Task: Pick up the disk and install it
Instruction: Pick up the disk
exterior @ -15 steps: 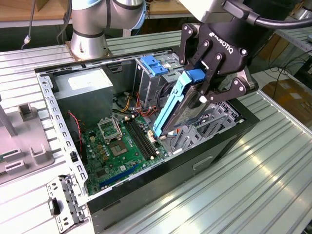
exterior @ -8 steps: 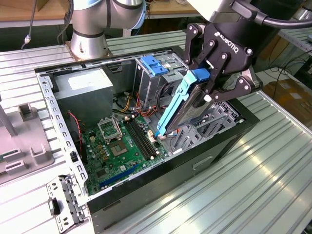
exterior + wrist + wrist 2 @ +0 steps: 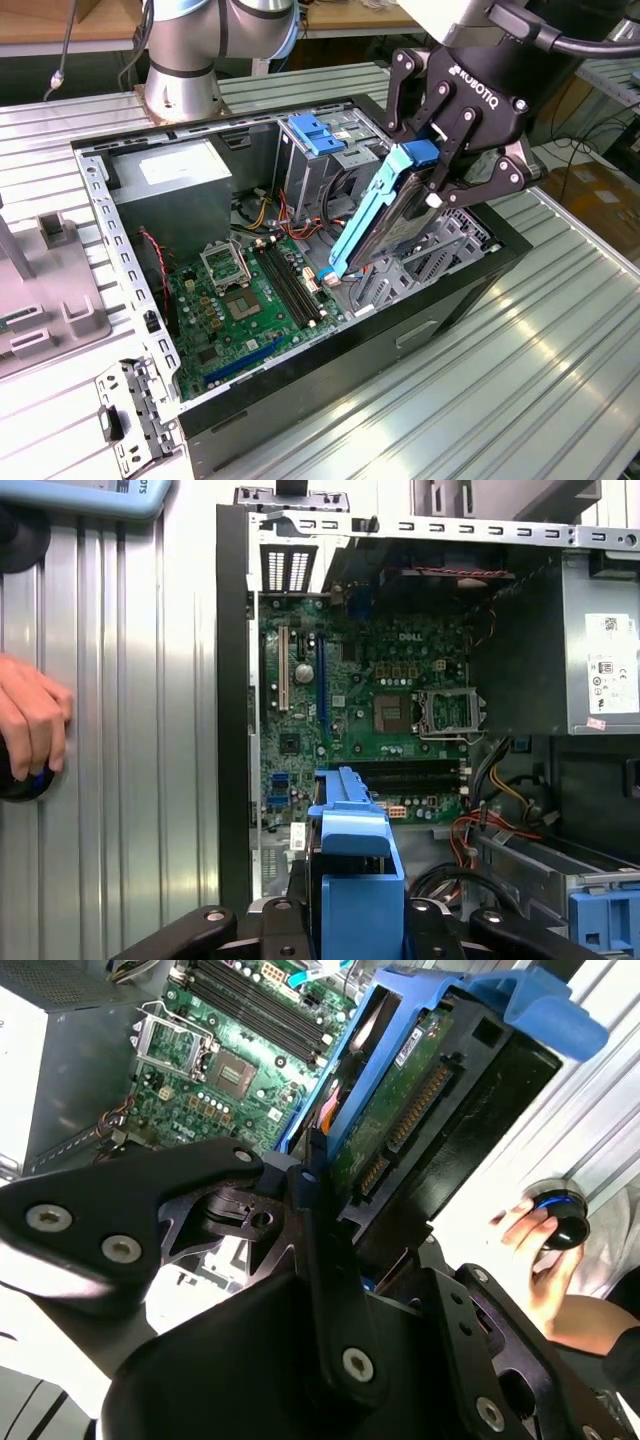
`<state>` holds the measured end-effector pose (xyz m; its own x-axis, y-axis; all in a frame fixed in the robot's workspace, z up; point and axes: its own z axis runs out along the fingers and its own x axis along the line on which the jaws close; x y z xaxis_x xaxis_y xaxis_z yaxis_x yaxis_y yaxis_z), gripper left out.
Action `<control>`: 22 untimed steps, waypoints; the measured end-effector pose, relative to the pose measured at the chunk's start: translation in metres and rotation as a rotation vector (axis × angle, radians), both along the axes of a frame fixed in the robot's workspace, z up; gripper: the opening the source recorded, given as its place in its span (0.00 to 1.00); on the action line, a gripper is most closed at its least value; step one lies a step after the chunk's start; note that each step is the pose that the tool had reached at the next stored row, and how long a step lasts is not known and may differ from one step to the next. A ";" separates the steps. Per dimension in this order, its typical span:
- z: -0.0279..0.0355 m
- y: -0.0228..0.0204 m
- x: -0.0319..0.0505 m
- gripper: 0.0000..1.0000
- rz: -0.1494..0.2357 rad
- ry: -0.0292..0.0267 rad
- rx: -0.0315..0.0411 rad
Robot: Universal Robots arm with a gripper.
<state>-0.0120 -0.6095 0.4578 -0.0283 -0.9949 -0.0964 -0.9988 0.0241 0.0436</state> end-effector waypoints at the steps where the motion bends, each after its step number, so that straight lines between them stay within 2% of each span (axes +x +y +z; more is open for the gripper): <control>1: 0.0000 -0.0002 0.0008 0.36 0.000 0.0000 -0.0001; 7: -0.0001 -0.0024 0.0069 0.36 0.000 0.0005 -0.0001; 15: -0.0003 -0.0084 0.0223 0.36 0.000 0.0047 -0.0001; 22: -0.0005 -0.0127 0.0399 0.36 0.000 0.0086 -0.0001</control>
<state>0.0279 -0.6222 0.4573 -0.0291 -0.9950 -0.0960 -0.9983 0.0242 0.0522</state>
